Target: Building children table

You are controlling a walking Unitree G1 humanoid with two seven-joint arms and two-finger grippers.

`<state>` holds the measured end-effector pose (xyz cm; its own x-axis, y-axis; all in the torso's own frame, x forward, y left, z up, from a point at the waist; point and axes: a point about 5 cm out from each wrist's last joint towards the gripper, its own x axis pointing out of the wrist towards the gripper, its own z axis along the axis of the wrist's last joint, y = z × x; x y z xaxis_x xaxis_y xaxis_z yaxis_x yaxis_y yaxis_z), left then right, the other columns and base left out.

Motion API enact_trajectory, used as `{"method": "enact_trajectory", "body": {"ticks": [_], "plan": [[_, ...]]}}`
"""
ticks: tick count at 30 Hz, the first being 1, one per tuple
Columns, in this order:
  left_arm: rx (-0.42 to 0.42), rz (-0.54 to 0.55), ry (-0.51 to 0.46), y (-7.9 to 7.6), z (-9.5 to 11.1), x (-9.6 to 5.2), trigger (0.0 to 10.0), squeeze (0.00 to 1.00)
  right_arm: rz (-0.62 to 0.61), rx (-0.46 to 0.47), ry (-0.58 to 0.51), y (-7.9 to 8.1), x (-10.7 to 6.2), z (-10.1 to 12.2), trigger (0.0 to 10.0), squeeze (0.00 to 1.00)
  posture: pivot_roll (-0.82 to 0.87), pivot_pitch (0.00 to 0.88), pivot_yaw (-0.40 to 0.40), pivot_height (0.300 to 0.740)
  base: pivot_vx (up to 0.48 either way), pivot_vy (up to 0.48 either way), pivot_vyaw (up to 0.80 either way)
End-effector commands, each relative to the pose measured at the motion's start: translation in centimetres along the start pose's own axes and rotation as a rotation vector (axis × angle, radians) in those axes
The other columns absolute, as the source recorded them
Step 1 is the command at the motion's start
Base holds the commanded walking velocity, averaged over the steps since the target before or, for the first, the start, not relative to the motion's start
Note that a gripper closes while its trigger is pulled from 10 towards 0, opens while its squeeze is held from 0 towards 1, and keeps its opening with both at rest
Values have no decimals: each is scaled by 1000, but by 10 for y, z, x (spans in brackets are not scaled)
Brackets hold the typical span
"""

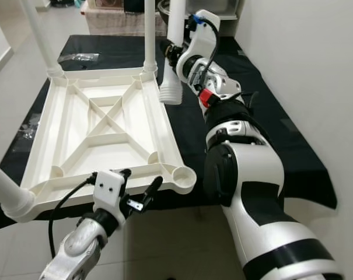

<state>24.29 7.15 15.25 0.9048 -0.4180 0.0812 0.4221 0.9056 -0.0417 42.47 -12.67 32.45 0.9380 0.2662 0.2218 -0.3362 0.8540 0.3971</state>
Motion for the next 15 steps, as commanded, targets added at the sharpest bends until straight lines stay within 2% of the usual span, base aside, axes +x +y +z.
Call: {"method": "enact_trajectory", "body": {"ticks": [1, 2, 3, 5, 6, 9, 10, 12, 13, 14, 15], "plan": [[0, -11, 22, 3, -2, -1, 10000, 0, 47, 37, -93, 4, -2, 9, 0, 0, 15, 54, -62, 740, 0, 0, 0], [0, -8, 10, 8, 1, 2, 10000, 125, 67, 89, -124, 4, -6, 6, 0, 0, 19, 45, -56, 740, 0, 0, 0], [-2, -6, 3, 10, 3, 4, 10000, 125, 78, 120, -144, 4, -8, 4, 0, 0, 19, 45, -56, 740, 0, 0, 0], [-2, -6, 3, 10, 3, 4, 10000, 125, 78, 120, -144, 4, -8, 4, 0, 0, 19, 45, -56, 740, 0, 0, 0], [18, -18, -28, 18, 13, 13, 10000, 1000, 146, 136, -173, 12, -19, -8, 0, 0, 19, 27, -42, 740, 0, 0, 0], [29, -21, -37, 21, 17, 18, 10000, 1000, 166, 125, -179, 15, -25, -15, 0, 0, 19, 24, -41, 740, 0, 0, 0], [44, -26, -39, 24, 20, 22, 10000, 1000, 192, 130, -187, 18, -32, -22, 0, 0, 19, 20, -33, 740, 0, 0, 0], [44, -26, -39, 24, 20, 22, 10000, 1000, 192, 130, -187, 18, -32, -22, 0, 0, 19, 20, -33, 740, 0, 0, 0], [52, -32, -40, 27, 24, 27, 10000, 1000, 213, 119, -198, 20, -40, -28, 0, 0, 25, 16, -34, 740, 0, 0, 0], [62, -41, -42, 29, 29, 34, 10000, 0, 241, 119, -198, 22, -49, -36, 0, 0, 25, 10, -26, 740, 0, 0, 0], [66, -46, -50, 30, 33, 39, 10000, 0, 258, 120, -194, 23, -56, -43, 0, 0, 21, 8, -20, 740, 0, 0, 0]]}}
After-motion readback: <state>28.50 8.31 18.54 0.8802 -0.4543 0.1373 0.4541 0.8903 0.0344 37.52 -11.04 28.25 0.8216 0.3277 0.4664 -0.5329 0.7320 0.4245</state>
